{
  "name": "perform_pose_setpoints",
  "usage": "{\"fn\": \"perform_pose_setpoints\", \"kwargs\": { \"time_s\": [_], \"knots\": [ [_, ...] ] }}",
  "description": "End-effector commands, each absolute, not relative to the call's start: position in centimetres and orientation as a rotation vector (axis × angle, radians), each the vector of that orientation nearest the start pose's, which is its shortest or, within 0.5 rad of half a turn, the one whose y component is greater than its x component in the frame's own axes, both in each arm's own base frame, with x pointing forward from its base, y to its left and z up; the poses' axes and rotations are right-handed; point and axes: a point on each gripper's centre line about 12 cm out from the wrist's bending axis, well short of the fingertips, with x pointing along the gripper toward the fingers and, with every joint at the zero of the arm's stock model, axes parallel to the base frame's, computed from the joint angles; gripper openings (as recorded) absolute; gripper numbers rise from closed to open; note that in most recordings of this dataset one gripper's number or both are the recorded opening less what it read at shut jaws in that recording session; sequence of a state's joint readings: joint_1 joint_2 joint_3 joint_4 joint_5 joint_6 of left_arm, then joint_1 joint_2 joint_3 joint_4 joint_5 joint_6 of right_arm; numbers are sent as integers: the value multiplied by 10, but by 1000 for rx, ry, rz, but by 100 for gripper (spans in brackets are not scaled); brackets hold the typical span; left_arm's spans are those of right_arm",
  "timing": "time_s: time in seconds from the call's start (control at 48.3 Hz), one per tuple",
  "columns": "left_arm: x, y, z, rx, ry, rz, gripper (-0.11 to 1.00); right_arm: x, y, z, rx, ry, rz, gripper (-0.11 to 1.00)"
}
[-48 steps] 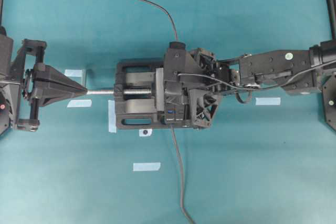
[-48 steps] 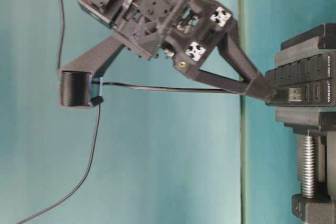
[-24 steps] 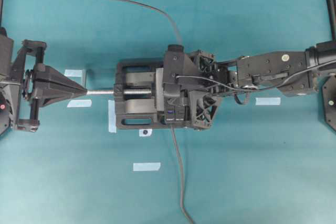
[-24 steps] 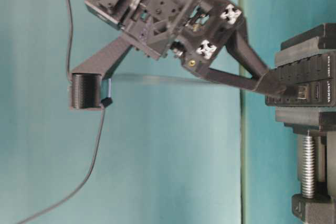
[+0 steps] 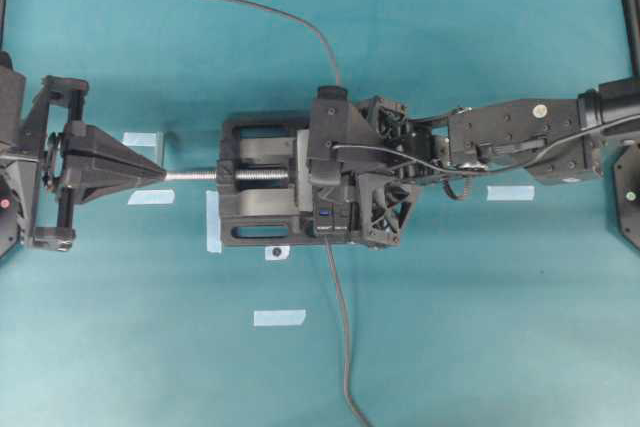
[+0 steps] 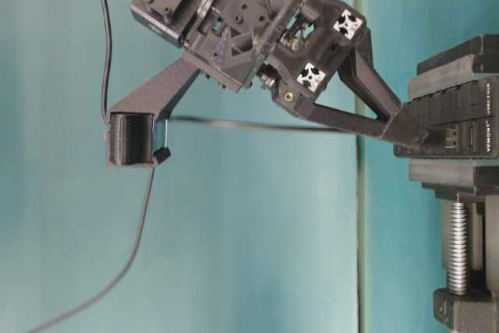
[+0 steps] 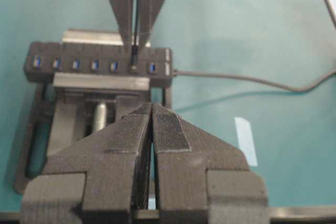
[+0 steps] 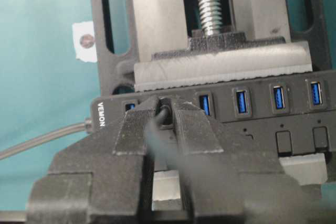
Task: Insert the USB into the second port from the front of the fixed hub.
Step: 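Push the plug into the second port with the right gripper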
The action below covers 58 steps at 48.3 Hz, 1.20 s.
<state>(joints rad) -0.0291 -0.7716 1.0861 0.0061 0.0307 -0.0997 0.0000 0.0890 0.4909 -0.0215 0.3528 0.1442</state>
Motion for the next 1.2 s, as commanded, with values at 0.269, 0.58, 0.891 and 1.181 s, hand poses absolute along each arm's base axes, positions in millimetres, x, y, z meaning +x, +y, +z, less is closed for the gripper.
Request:
{"fn": "perform_pose_setpoints", "kwargs": {
  "time_s": [0.269, 0.58, 0.891, 1.181],
  "knots": [
    [232, -7, 256, -88, 326, -13, 0, 409, 2, 161, 113, 939, -61, 11],
    [232, -7, 256, -88, 326, -15, 0, 405, 1, 151, 114, 977, -66, 11],
    [231, -7, 254, -88, 322, -14, 0, 407, 2, 140, 112, 1005, -65, 11],
    [231, -7, 254, -88, 323, -14, 0, 405, 2, 140, 111, 1023, -67, 11]
  ]
}}
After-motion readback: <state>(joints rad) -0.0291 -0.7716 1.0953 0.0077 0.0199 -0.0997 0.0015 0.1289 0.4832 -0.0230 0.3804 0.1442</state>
